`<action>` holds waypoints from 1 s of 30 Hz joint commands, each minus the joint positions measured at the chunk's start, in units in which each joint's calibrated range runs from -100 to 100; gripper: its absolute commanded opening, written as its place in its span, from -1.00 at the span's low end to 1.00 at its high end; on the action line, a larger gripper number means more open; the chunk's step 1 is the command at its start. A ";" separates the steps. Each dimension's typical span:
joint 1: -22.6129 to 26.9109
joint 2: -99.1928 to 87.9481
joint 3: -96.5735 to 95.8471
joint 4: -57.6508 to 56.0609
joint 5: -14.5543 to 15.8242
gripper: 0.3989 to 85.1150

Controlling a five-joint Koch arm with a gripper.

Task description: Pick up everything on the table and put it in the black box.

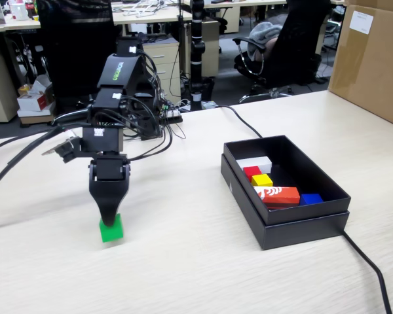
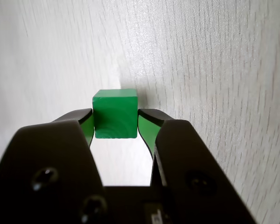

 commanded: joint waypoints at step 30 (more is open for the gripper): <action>27.74 -15.42 9.35 -11.92 13.48 -0.99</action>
